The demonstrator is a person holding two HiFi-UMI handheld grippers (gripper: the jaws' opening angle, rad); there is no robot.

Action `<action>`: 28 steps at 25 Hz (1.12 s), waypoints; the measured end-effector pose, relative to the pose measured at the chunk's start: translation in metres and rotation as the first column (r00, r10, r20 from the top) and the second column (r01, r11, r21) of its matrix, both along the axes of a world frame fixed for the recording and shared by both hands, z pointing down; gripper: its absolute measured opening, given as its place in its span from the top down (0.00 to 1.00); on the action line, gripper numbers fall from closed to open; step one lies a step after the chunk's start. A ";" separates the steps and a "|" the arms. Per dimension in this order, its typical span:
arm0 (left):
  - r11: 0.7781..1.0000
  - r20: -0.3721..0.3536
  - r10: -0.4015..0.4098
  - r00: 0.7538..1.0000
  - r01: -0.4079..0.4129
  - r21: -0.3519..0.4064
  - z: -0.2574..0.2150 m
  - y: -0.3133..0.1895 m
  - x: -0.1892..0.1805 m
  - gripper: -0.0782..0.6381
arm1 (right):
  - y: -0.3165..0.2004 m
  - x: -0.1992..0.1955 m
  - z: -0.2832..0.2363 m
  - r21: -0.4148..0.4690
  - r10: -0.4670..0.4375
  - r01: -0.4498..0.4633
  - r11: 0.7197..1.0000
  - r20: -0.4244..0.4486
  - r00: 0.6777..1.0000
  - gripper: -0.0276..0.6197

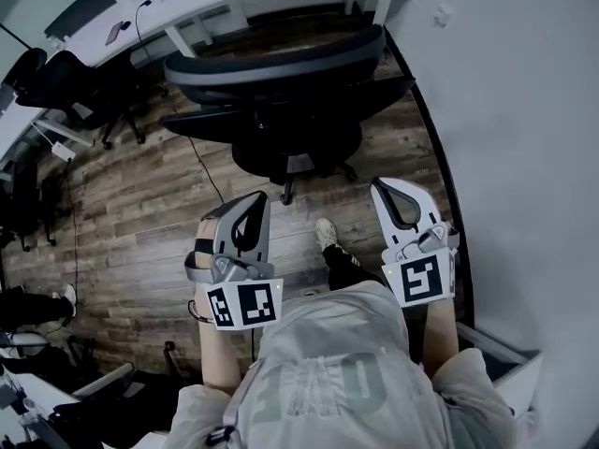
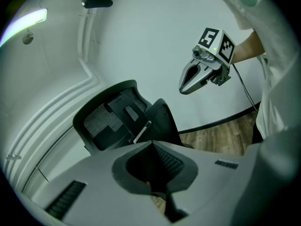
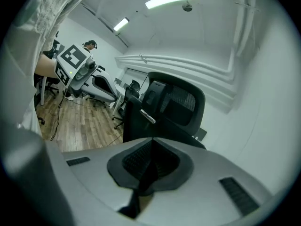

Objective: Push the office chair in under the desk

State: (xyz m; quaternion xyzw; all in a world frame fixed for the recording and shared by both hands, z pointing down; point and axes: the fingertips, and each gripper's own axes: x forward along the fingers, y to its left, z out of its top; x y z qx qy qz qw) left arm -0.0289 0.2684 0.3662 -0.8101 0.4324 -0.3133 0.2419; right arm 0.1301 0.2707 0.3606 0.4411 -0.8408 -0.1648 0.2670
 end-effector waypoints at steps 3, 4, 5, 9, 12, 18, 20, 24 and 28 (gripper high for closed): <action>1.000 -0.021 -0.011 1.000 0.011 0.016 -0.014 -0.039 0.020 0.87 | -0.041 0.010 -0.006 0.001 -0.032 0.032 0.999 0.012 0.999 0.93; 1.000 -0.035 -0.014 0.999 0.015 0.021 -0.019 -0.050 0.026 0.87 | -0.053 0.013 -0.009 0.003 -0.044 0.044 0.999 0.024 0.999 0.93; 1.000 -0.046 -0.015 0.999 0.016 0.025 -0.023 -0.058 0.032 0.87 | -0.064 0.016 -0.013 0.005 -0.062 0.062 0.998 0.028 0.998 0.93; 1.000 -0.055 -0.010 0.998 0.011 0.020 -0.031 -0.081 0.053 0.87 | -0.099 0.020 -0.024 0.002 -0.135 0.135 0.991 0.033 0.990 0.93; 1.000 -0.072 -0.020 0.997 0.018 -0.019 -0.029 -0.086 0.055 0.87 | -0.118 0.015 -0.023 -0.005 -0.173 0.174 0.985 0.037 0.984 0.93; 0.996 0.022 -0.066 0.998 0.067 -0.067 -0.007 -0.093 0.030 0.87 | -0.130 -0.007 -0.017 -0.039 -0.215 0.217 0.976 0.033 0.976 0.93; 0.996 0.037 -0.059 0.998 0.061 -0.069 -0.003 -0.093 0.028 0.87 | -0.133 -0.012 -0.019 -0.041 -0.220 0.221 0.974 0.034 0.975 0.93; 0.995 0.052 -0.088 0.995 0.090 -0.053 -0.007 -0.096 0.009 0.87 | -0.134 -0.016 -0.025 -0.042 -0.226 0.227 0.973 0.025 0.974 0.93; 0.986 0.044 -0.165 0.985 0.166 -0.024 -0.022 -0.113 -0.030 0.87 | -0.133 -0.023 -0.032 -0.053 -0.278 0.280 0.959 0.037 0.960 0.92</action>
